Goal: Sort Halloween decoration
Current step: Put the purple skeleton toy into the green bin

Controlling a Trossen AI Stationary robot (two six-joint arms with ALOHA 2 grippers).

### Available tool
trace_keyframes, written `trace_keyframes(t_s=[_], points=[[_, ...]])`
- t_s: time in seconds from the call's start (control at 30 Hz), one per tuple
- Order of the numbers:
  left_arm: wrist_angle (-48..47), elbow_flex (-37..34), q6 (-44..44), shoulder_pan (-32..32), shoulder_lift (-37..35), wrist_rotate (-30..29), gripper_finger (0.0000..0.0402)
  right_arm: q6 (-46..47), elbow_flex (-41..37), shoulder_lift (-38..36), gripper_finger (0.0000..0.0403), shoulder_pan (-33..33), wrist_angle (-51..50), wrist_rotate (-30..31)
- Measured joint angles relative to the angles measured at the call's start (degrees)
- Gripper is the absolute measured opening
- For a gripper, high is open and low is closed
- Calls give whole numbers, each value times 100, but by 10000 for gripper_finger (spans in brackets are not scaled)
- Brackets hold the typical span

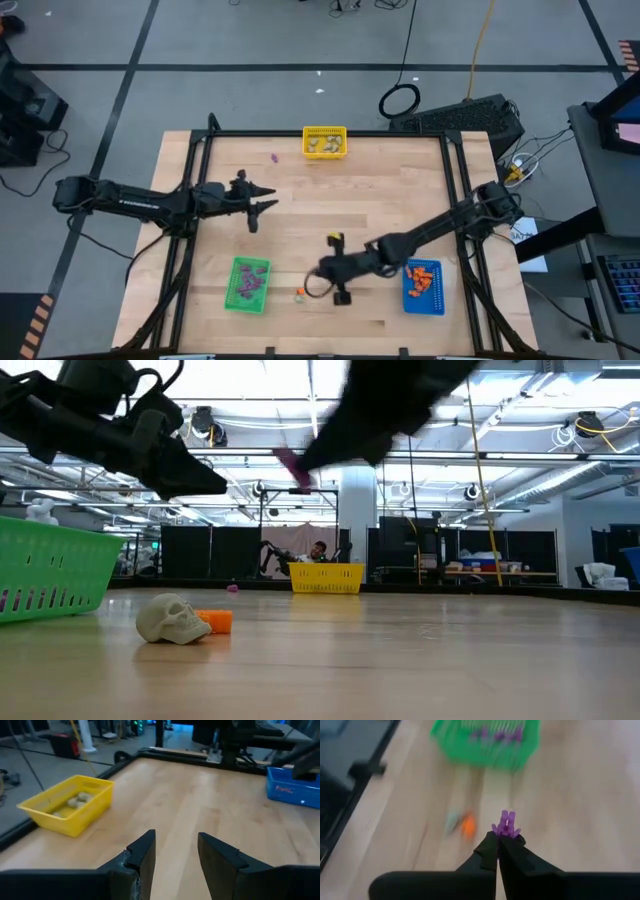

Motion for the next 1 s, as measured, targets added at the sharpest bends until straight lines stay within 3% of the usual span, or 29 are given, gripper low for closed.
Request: trace_keyframes(t_s=[0.23, 0.6, 1.0], points=[[-28, -109, 125, 33, -217, -219, 145, -887, 870, 589, 1, -458, 830, -323], [-60, -108, 142, 264, -191, -239, 145, -1229, 3078, 2274, 1, -832, 630, -1209], [-57, -107, 141, 287, -189, -237, 145, -984, 3656, 2991, 0, -1100, 506, -1356]])
